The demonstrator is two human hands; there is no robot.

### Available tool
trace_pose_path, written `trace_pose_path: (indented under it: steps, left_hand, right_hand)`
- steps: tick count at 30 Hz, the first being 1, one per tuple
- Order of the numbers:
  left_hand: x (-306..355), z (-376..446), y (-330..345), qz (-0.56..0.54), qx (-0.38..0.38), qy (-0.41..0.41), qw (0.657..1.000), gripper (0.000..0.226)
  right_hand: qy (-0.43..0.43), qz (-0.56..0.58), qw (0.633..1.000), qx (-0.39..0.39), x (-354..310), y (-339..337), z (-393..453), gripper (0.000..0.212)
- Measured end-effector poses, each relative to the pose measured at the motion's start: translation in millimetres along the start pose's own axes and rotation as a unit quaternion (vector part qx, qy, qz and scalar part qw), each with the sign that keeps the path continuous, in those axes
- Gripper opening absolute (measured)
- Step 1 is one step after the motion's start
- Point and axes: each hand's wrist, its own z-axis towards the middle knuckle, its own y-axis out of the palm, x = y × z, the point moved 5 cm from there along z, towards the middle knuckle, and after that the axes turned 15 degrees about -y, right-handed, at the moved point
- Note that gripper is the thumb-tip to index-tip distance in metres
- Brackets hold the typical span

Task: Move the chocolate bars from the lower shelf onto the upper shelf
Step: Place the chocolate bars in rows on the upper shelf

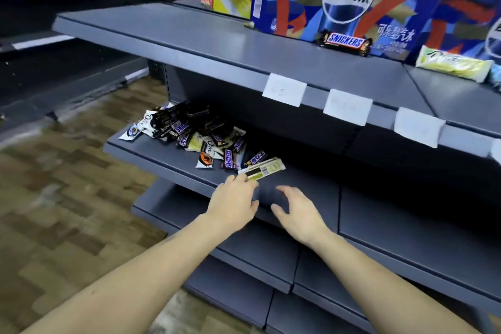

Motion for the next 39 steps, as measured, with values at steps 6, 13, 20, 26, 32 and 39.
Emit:
trace_pose_path:
  steps: [6, 13, 20, 26, 32, 39]
  left_hand:
    - [-17.3, 49.8, 33.7, -0.025, 0.005, 0.004, 1.0, 0.047]
    - [-18.5, 100.3, 57.4, -0.055, 0.035, 0.028, 0.997, 0.063]
    - [-12.8, 107.6, 63.4, -0.048, 0.073, 0.012, 0.996, 0.04]
    - [-2.1, 96.6, 66.1, -0.015, 0.043, -0.008, 0.999, 0.045]
    - [16.0, 94.5, 68.5, -0.044, 0.038, 0.005, 0.998, 0.033]
    - [17.2, 102.8, 71.4, -0.071, 0.005, 0.039, 0.997, 0.038]
  right_hand:
    - [-0.01, -0.014, 0.999, 0.03, 19.9, 28.1, 56.5, 0.054]
    - [-0.064, -0.086, 0.994, 0.013, 46.6, 43.1, 97.1, 0.057]
    - [-0.033, -0.085, 0.99, 0.108, 79.0, 20.3, 76.7, 0.045]
    - [0.132, 0.023, 0.95, 0.282, 104.5, -6.2, 34.6, 0.048]
    - [0.156, 0.079, 0.945, 0.276, 103.7, -2.9, 25.1, 0.032]
    - [0.13, 0.038, 0.963, 0.235, 99.8, 0.5, 30.3, 0.037]
